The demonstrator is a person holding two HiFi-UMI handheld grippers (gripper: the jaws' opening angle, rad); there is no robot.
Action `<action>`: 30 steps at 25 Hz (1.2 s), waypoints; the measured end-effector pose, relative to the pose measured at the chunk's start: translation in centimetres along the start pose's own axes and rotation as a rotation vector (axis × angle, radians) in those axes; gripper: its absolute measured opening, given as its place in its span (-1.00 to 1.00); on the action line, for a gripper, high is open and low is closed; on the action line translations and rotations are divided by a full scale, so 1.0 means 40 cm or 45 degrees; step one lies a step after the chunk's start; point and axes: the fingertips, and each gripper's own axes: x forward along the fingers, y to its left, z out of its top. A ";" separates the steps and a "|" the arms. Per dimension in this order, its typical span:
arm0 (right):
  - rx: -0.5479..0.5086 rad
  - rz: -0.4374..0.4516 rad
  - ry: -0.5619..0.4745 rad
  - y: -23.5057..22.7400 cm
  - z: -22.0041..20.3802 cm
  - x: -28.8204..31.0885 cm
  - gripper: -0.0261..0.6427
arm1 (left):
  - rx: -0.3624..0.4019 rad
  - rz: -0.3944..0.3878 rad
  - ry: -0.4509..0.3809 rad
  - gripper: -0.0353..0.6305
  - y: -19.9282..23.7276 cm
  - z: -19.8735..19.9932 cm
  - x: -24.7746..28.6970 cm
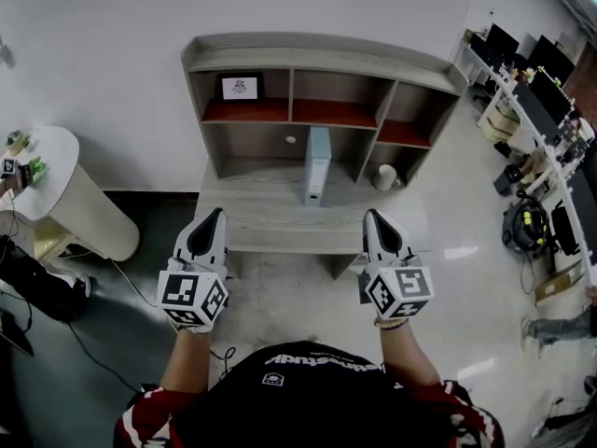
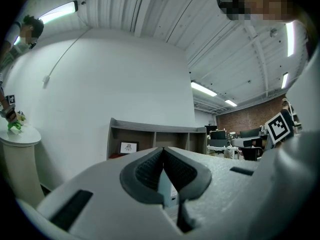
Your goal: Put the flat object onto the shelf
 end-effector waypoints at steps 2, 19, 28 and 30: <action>-0.003 -0.002 -0.001 0.002 -0.002 0.000 -0.91 | 0.003 -0.001 -0.001 -0.88 0.002 -0.001 -0.002; -0.033 -0.049 -0.002 -0.007 0.002 -0.018 -0.91 | -0.005 -0.002 -0.003 -0.88 0.004 -0.004 -0.006; -0.038 -0.062 -0.005 -0.017 0.008 -0.028 -0.91 | -0.012 -0.007 -0.006 -0.88 -0.003 -0.006 -0.004; -0.038 -0.062 -0.006 -0.017 0.008 -0.029 -0.91 | -0.013 -0.006 -0.006 -0.88 -0.003 -0.009 -0.006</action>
